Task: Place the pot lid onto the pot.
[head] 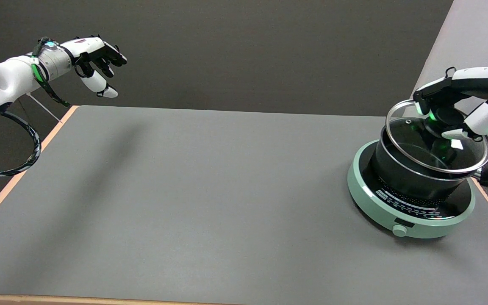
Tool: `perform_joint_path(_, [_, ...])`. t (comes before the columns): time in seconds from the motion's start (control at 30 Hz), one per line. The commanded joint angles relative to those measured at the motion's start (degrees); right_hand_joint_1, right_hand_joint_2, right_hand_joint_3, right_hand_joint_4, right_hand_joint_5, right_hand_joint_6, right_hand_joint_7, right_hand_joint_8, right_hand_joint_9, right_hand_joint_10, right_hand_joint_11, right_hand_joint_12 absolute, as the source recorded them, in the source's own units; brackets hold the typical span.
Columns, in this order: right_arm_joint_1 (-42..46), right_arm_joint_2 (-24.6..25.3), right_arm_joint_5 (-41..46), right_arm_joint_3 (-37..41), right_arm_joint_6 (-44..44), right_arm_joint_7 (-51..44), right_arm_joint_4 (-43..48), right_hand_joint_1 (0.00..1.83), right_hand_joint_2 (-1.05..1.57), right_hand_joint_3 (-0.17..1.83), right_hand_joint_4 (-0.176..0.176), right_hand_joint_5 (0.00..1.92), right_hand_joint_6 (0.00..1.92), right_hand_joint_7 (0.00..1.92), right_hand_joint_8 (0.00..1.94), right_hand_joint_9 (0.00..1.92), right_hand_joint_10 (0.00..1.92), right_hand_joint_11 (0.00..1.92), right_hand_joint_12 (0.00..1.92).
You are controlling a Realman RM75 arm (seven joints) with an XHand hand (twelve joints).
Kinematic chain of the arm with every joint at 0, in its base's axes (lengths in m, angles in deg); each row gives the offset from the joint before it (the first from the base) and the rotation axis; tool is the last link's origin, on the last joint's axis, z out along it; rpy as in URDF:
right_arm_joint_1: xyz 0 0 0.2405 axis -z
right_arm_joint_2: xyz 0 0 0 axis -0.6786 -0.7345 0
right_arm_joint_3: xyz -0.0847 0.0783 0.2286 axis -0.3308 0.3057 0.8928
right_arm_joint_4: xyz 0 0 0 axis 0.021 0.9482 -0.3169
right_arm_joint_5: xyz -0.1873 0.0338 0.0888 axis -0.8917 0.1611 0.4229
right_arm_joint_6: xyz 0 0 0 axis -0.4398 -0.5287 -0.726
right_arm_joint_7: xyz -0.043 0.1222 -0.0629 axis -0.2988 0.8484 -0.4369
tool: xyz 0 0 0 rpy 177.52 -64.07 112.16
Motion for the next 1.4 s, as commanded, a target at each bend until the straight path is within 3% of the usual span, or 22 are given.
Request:
perform_joint_path(0.03, [7.8, -1.4, 0.1, 4.6, 1.4, 1.6, -3.4, 1.50, 1.06, 0.83, 0.176, 0.48, 1.65, 0.63, 1.80, 0.64, 1.92, 0.17, 1.92])
perform_joint_path(0.5, [12.5, -3.3, 0.8, 9.2, 2.5, 1.6, -6.5, 1.50, 1.06, 0.83, 0.176, 0.48, 1.65, 0.63, 1.80, 0.64, 1.92, 0.18, 1.92])
perform_joint_path(1.4, [12.5, -6.3, 0.9, 7.9, 2.6, 1.6, -9.1, 1.49, 1.07, 0.83, 0.176, 0.48, 1.64, 0.63, 1.80, 0.63, 1.92, 0.17, 1.92])
